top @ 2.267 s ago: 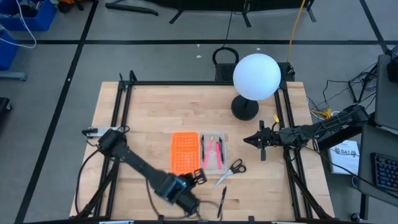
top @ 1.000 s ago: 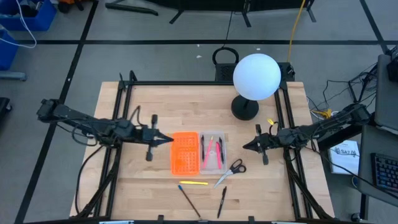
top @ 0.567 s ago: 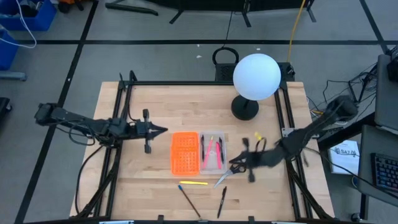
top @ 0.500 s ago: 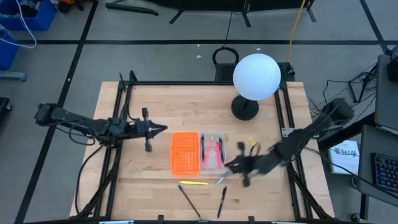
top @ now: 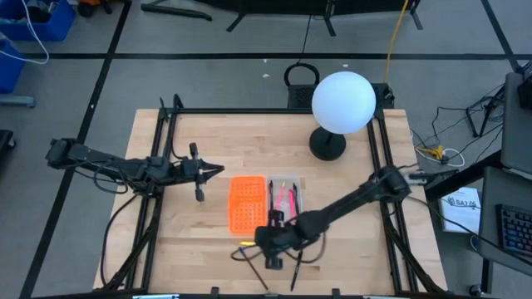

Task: Pick & place school supplies into a supply box
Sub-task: Put the yellow highlighter into the orange supply box, then put the brown pencil into the orange supply box

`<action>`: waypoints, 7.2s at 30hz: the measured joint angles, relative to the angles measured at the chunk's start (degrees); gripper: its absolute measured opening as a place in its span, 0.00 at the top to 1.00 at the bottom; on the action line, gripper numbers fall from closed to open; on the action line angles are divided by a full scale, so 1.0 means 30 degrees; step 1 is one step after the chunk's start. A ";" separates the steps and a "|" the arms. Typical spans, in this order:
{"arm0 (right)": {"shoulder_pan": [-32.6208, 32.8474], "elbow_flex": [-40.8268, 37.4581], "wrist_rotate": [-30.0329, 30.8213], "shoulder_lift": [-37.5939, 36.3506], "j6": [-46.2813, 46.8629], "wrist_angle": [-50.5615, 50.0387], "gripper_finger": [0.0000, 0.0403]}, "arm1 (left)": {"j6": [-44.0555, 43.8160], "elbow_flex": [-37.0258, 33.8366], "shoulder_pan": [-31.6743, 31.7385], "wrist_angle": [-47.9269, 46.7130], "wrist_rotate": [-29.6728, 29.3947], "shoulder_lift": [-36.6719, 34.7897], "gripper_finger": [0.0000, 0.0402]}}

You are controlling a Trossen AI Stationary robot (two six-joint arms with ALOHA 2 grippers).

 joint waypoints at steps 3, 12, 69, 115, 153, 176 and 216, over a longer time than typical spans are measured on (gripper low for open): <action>-0.0420 0.0947 -0.1168 0.0985 0.0662 -0.0675 0.91 | 0.0190 0.0007 0.0000 -0.0808 0.0000 0.0000 0.92; -0.0266 0.1117 0.0721 0.1225 -0.0923 -0.0705 0.65 | 0.0426 0.0015 0.0000 -0.3168 -0.0429 0.0000 0.92; 0.0103 0.0876 -0.0868 0.3112 0.0242 0.2587 0.94 | 0.1256 0.0029 0.0007 -0.5297 -0.2331 -0.0010 0.92; -0.3074 -0.9957 0.5154 -0.3394 2.2161 0.6270 0.94 | 0.3119 0.0029 0.0022 -0.4306 -0.7023 -0.0036 0.92; -0.0157 -1.3487 1.4168 -1.6255 1.2461 -0.4441 0.92 | 0.2460 0.0029 -0.0017 -0.6640 -0.5325 -0.0036 0.92; -0.3549 -2.9305 0.1493 -3.0275 -0.9317 1.8196 1.00 | 0.3618 0.0029 -0.0015 -0.5282 -0.2317 -0.0036 0.92; -0.3877 -2.9607 0.1057 -3.0366 -1.3304 1.8288 1.00 | -0.3985 1.6378 -0.7003 -1.9785 0.4426 1.7720 0.92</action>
